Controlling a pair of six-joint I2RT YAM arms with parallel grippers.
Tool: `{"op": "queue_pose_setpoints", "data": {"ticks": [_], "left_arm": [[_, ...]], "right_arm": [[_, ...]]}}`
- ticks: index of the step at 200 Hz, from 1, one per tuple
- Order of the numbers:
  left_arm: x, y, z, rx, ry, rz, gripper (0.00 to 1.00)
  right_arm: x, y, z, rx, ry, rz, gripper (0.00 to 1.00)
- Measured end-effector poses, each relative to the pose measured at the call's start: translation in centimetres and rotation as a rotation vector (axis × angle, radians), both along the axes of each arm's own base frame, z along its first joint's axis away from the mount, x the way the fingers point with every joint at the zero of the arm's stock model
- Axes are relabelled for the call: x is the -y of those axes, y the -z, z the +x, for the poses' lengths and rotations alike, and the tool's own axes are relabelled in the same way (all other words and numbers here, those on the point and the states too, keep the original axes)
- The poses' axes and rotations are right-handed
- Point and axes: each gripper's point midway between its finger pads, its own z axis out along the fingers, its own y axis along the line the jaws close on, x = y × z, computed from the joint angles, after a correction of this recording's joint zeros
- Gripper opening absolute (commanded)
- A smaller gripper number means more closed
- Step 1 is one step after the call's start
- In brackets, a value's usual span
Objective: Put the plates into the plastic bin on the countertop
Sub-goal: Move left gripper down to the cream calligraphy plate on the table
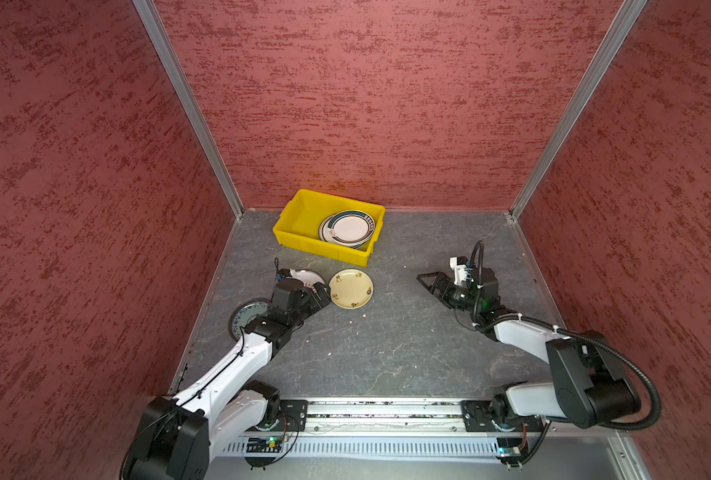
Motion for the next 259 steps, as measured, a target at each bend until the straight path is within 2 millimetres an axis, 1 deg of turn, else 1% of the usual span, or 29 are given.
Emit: {"op": "queue_pose_setpoints", "data": {"ticks": [16, 32, 65, 90, 103, 134, 164, 186, 219, 243, 259], "left_arm": [[0.4, 1.6, -0.3, -0.033, -0.004, -0.036, 0.91], [0.7, 2.6, -0.3, -0.057, -0.006, -0.064, 0.86], [1.9, 3.1, 0.5, -0.065, -0.002, -0.122, 0.75], [2.9, 4.0, 1.1, -0.079, 0.003, -0.158, 0.63], [3.4, 4.5, 1.4, -0.091, 0.006, -0.171, 0.60], [4.9, 4.8, 2.5, -0.102, 0.029, -0.182, 0.59], [6.1, 4.0, 4.1, -0.090, 0.044, -0.188, 0.59], [6.4, 3.6, 4.7, -0.087, 0.047, -0.189, 0.59], [6.4, 4.0, 4.5, -0.114, 0.046, -0.177, 0.59], [6.4, 4.7, 3.6, -0.150, 0.052, -0.147, 0.58], [6.3, 4.5, 2.9, -0.162, 0.057, -0.112, 0.57]], "right_arm": [[0.0, 0.2, 0.0, -0.007, 0.000, 0.001, 0.99], [0.0, 0.3, 0.0, -0.011, 0.001, 0.002, 0.99], [0.0, 0.4, 0.0, -0.015, 0.001, 0.002, 0.99], [0.0, 0.4, 0.0, -0.020, 0.003, 0.005, 0.99], [0.0, 0.4, 0.0, -0.020, 0.004, 0.005, 0.99], [0.0, 0.5, 0.0, -0.023, 0.004, 0.004, 0.99], [0.0, 0.7, -0.1, -0.031, 0.004, 0.002, 0.99], [0.0, 0.8, -0.2, -0.038, 0.003, -0.002, 0.99], [0.1, 1.2, -0.4, -0.049, 0.000, -0.013, 0.99], [0.1, 1.3, -0.4, -0.050, -0.001, -0.017, 0.99], [0.1, 1.3, -0.4, -0.050, -0.001, -0.018, 0.99]]}}
